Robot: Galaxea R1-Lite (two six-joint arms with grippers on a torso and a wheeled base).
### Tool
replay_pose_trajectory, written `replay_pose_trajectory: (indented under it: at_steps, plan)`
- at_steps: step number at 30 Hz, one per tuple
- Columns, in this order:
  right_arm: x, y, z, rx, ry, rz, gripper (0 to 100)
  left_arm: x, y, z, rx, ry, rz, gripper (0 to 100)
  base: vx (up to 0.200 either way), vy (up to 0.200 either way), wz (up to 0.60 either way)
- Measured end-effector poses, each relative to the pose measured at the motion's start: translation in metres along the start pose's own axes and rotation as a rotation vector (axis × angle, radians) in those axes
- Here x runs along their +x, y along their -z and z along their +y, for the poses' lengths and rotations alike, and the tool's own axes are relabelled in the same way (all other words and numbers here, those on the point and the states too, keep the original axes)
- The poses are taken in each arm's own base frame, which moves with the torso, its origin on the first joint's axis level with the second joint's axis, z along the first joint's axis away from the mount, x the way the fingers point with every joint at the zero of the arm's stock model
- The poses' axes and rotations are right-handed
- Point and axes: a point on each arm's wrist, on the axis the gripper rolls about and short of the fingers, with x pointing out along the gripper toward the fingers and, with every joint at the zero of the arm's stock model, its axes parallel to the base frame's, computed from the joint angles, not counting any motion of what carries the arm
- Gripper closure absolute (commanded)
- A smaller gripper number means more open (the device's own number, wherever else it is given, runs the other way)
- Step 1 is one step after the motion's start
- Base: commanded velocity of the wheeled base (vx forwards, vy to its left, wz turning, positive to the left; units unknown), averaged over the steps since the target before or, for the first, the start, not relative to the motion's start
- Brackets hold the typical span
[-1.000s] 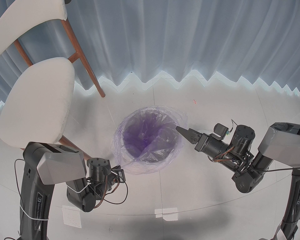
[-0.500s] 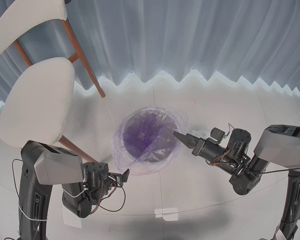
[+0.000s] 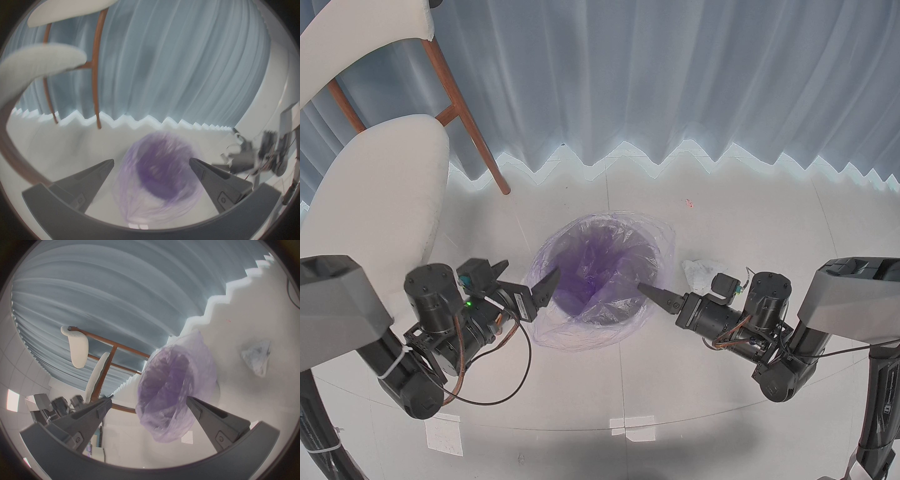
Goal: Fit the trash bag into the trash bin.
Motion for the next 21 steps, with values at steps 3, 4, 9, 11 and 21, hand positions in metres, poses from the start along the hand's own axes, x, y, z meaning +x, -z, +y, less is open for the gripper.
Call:
replay_pose_trajectory:
  at_steps: [3, 4, 9, 11, 21]
  plan:
    - [0.001, 0.014, 0.006, 0.031, -0.009, 0.046, 0, -0.007, -0.024, -0.005, 0.001, 0.063, -0.053, 0, -0.200, 0.000, 0.00]
    - [0.002, 0.019, 0.006, 0.036, -0.010, 0.060, 0, -0.009, -0.030, -0.006, 0.001, 0.070, -0.069, 0, -0.200, 0.000, 0.00]
    - [0.007, 0.047, 0.003, 0.061, 0.001, 0.137, 0, -0.017, -0.049, -0.008, 0.006, 0.075, -0.127, 0, -0.200, 0.000, 0.00]
    - [0.008, 0.053, 0.000, 0.070, 0.010, 0.154, 0, -0.017, -0.054, -0.009, 0.019, 0.077, -0.156, 0, -0.200, 0.000, 0.00]
    - [0.018, 0.047, -0.009, 0.068, 0.032, 0.099, 0, -0.007, -0.079, -0.014, 0.061, 0.080, -0.300, 0, 0.000, 0.000, 0.00]
